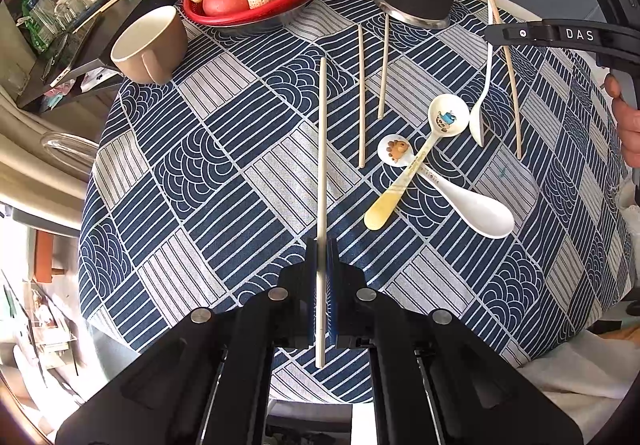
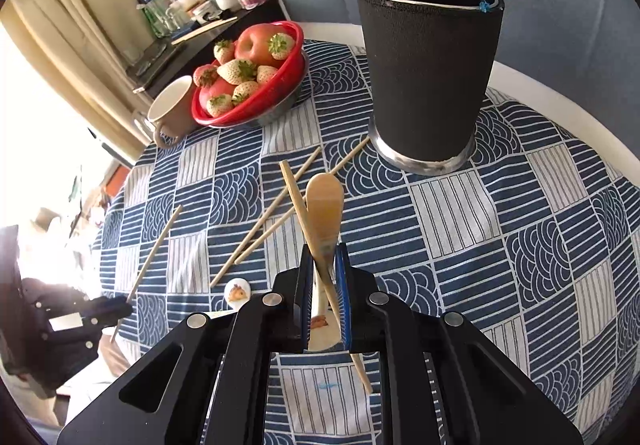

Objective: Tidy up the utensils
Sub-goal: 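Lift the left tool's chopstick toward the black holder while the right tool carries its own, then drop the left tool's chopstick into the black holder while the right tool releases its own, then move the left tool back to the remaining chopsticks while the right tool follows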

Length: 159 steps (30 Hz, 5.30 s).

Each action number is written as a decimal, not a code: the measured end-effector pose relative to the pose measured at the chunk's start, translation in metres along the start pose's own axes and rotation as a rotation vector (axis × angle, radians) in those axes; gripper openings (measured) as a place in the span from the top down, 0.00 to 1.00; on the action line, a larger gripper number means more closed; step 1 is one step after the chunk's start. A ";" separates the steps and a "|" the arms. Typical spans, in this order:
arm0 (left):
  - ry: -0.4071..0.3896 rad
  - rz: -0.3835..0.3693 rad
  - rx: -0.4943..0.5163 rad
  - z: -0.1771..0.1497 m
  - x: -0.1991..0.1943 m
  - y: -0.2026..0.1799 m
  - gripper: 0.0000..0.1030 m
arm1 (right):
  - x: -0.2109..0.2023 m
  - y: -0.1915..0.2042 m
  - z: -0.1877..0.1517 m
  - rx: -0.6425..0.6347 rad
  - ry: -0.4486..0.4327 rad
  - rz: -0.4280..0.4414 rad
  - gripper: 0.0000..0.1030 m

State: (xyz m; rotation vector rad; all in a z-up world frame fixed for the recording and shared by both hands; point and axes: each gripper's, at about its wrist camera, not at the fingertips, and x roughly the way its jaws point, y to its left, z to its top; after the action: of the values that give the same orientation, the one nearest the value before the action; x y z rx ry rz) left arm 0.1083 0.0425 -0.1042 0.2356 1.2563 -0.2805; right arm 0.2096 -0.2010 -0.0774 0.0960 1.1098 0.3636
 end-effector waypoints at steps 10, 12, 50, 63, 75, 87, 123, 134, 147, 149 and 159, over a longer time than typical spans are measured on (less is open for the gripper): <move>-0.026 0.007 0.028 -0.008 -0.013 -0.012 0.95 | -0.015 -0.002 -0.022 -0.007 0.014 0.007 0.90; -0.031 0.007 0.025 -0.010 -0.016 -0.013 0.95 | -0.017 -0.004 -0.026 -0.002 0.017 0.014 0.90; -0.186 0.080 0.059 0.018 -0.084 -0.028 0.95 | -0.143 -0.003 -0.029 -0.085 -0.229 -0.013 0.95; -0.215 0.177 0.159 0.058 -0.121 -0.019 0.95 | -0.176 -0.003 0.003 -0.115 -0.346 -0.061 0.95; -0.253 0.160 0.315 0.131 -0.152 -0.022 0.95 | -0.196 -0.009 0.052 -0.054 -0.404 -0.103 0.95; -0.266 0.170 0.506 0.200 -0.164 -0.057 0.95 | -0.188 -0.027 0.100 -0.044 -0.421 -0.127 0.95; -0.077 0.054 0.772 0.308 -0.076 -0.117 0.47 | -0.134 -0.084 0.171 0.043 -0.387 -0.117 0.52; -0.123 0.050 0.677 0.296 -0.083 -0.088 0.22 | -0.147 -0.085 0.162 0.074 -0.441 -0.195 0.17; -0.146 -0.006 0.537 0.244 -0.070 -0.045 0.14 | -0.128 -0.049 0.126 0.047 -0.367 -0.264 0.16; -0.142 -0.019 0.515 0.234 -0.066 -0.038 0.13 | -0.122 -0.043 0.119 0.042 -0.348 -0.270 0.15; -0.120 -0.037 0.438 0.191 -0.042 -0.005 0.12 | -0.074 -0.017 0.082 0.062 -0.237 -0.274 0.15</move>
State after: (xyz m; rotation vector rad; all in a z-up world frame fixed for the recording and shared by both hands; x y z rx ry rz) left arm 0.2667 -0.0212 -0.0079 0.5623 1.0708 -0.5942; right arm 0.2573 -0.2327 0.0190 0.0390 0.8847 0.0695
